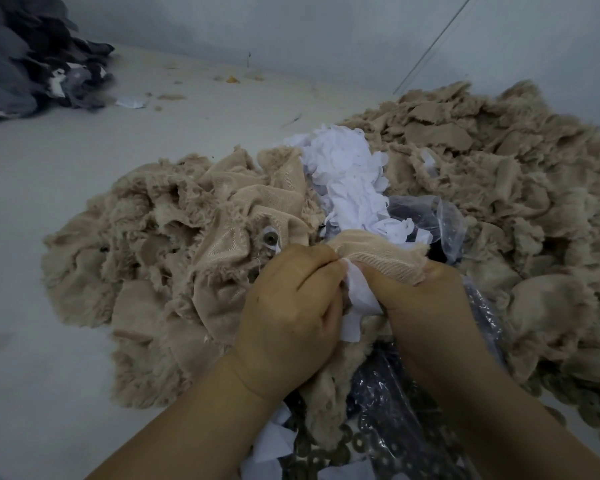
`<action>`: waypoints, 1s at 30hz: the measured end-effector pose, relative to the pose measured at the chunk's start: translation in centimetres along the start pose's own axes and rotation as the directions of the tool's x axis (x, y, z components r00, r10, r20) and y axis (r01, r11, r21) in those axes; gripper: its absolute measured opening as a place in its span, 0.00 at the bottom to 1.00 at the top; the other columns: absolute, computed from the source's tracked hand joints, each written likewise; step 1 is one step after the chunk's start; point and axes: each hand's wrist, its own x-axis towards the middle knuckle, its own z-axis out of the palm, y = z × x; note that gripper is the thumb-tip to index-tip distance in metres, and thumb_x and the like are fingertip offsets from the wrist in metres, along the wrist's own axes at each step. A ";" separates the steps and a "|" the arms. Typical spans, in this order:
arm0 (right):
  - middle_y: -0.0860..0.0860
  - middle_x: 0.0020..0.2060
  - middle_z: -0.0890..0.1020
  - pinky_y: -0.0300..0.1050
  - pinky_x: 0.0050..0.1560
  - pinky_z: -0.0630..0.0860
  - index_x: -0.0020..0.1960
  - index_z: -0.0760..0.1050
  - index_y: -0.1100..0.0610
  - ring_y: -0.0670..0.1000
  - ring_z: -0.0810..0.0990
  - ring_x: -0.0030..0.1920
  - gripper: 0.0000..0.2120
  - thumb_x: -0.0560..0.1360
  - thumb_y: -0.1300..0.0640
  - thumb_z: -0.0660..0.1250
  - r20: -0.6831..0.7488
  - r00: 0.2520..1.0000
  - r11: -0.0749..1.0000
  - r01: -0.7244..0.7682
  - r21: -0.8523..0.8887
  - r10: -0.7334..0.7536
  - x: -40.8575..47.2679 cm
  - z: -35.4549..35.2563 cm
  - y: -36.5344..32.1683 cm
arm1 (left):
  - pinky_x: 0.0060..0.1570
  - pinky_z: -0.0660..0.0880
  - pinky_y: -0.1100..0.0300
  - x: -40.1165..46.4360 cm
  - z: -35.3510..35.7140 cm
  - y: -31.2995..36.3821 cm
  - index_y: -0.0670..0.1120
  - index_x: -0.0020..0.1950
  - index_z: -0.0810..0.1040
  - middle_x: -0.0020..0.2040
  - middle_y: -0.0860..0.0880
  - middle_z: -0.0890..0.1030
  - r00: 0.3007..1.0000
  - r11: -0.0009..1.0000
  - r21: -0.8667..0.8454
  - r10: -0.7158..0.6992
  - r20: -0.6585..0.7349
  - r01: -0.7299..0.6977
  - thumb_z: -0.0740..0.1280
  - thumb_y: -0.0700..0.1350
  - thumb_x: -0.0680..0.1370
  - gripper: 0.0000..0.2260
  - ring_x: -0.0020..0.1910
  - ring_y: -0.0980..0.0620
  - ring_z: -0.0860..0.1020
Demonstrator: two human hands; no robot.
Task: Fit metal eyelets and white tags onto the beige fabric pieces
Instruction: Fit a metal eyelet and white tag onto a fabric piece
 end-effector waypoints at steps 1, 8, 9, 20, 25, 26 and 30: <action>0.57 0.43 0.87 0.60 0.51 0.82 0.49 0.85 0.62 0.58 0.87 0.45 0.07 0.72 0.66 0.75 0.002 1.000 1.000 0.011 -0.014 -0.011 0.1 -0.1 0.0 | 0.51 0.79 0.49 0.0 0.2 0.0 0.34 0.47 0.84 0.48 0.38 0.84 1.000 1.000 -0.022 -0.008 -0.012 0.007 0.64 0.34 0.77 0.09 0.47 0.42 0.82; 0.59 0.43 0.87 0.60 0.49 0.83 0.49 0.84 0.64 0.59 0.87 0.45 0.07 0.72 0.65 0.75 0.003 0.999 0.999 -0.041 -0.022 0.041 0.1 -0.5 0.0 | 0.56 0.76 0.62 0.2 -0.3 0.8 0.35 0.47 0.85 0.48 0.40 0.84 0.996 0.991 -0.099 -0.089 -0.012 0.087 0.70 0.34 0.74 0.05 0.48 0.48 0.82; 0.58 0.42 0.87 0.58 0.49 0.83 0.49 0.84 0.64 0.58 0.87 0.45 0.07 0.72 0.65 0.75 0.002 1.000 0.999 -0.031 -0.024 0.031 0.2 -0.4 0.0 | 0.56 0.76 0.62 0.2 -0.3 0.8 0.35 0.47 0.85 0.48 0.41 0.84 0.996 0.990 -0.108 -0.093 -0.007 0.092 0.71 0.34 0.74 0.05 0.48 0.48 0.82; 0.57 0.43 0.87 0.52 0.46 0.84 0.48 0.85 0.62 0.57 0.87 0.45 0.06 0.71 0.64 0.75 -0.017 1.000 1.000 -0.002 -0.001 0.002 0.2 -0.2 -0.2 | 0.51 0.77 0.64 0.5 -0.6 1.1 0.40 0.44 0.84 0.45 0.48 0.84 0.959 0.924 -0.262 -0.282 0.028 0.280 0.70 0.40 0.76 0.05 0.46 0.55 0.81; 0.57 0.41 0.87 0.53 0.43 0.84 0.44 0.86 0.59 0.57 0.87 0.43 0.04 0.72 0.65 0.74 -0.010 1.000 0.999 -0.010 0.032 0.011 0.1 0.0 -0.3 | 0.47 0.77 0.66 0.6 -0.5 1.1 0.43 0.45 0.84 0.43 0.52 0.84 0.916 0.844 -0.367 -0.394 0.071 0.391 0.73 0.37 0.73 0.03 0.45 0.59 0.81; 0.57 0.40 0.87 0.52 0.42 0.84 0.43 0.86 0.57 0.57 0.87 0.42 0.05 0.72 0.65 0.74 -0.010 1.000 0.999 -0.006 0.034 0.006 0.1 0.0 -0.3 | 0.47 0.77 0.66 0.7 -0.5 1.0 0.44 0.45 0.85 0.43 0.52 0.84 0.914 0.839 -0.374 -0.398 0.072 0.395 0.72 0.37 0.73 0.03 0.45 0.59 0.82; 0.62 0.39 0.85 0.54 0.41 0.83 0.41 0.84 0.62 0.63 0.86 0.41 0.04 0.72 0.62 0.74 0.011 1.000 0.999 -0.022 0.039 0.022 0.2 -0.1 -0.5 | 0.48 0.76 0.67 0.8 -0.5 1.0 0.45 0.45 0.85 0.43 0.53 0.84 0.925 0.857 -0.357 -0.373 0.071 0.372 0.72 0.37 0.73 0.04 0.45 0.60 0.82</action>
